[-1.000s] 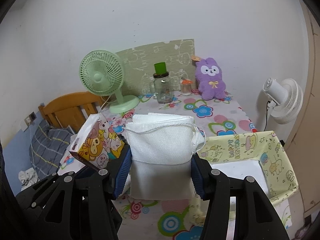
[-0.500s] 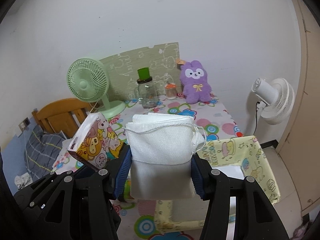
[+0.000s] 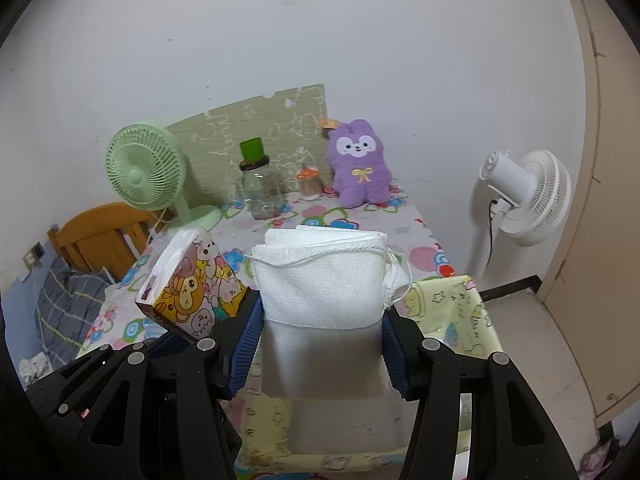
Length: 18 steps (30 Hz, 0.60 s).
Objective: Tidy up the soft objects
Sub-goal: 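Carry the white cloth pack into the patterned fabric box and release it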
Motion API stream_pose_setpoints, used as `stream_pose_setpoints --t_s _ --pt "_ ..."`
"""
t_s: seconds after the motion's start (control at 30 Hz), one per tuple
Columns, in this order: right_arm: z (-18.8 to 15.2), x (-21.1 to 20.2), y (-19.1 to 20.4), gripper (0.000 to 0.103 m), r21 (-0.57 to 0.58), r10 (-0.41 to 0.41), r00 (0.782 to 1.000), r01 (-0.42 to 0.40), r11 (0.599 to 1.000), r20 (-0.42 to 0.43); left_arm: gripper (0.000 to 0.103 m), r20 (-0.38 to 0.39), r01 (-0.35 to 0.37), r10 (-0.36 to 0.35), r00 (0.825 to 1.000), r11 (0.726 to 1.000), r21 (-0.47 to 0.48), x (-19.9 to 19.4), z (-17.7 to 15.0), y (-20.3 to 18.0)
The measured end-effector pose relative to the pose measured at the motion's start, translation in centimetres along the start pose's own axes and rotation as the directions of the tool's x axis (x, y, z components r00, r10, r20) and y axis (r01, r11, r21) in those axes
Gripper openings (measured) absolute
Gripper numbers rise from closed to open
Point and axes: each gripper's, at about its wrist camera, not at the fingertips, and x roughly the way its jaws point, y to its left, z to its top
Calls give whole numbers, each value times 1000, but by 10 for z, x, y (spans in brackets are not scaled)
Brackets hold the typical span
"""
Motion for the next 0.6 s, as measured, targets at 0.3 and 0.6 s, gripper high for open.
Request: stream_pose_setpoints --t_s 0.3,0.6 --pt "-1 14 -27 59 23 -39 999 40 999 -27 20 -35 24 -23 999 1000 14 22 0 -20" --pt "-6 29 -47 59 51 -71 995 74 996 -64 20 -85 44 -42 995 999 22 45 -3 -33"
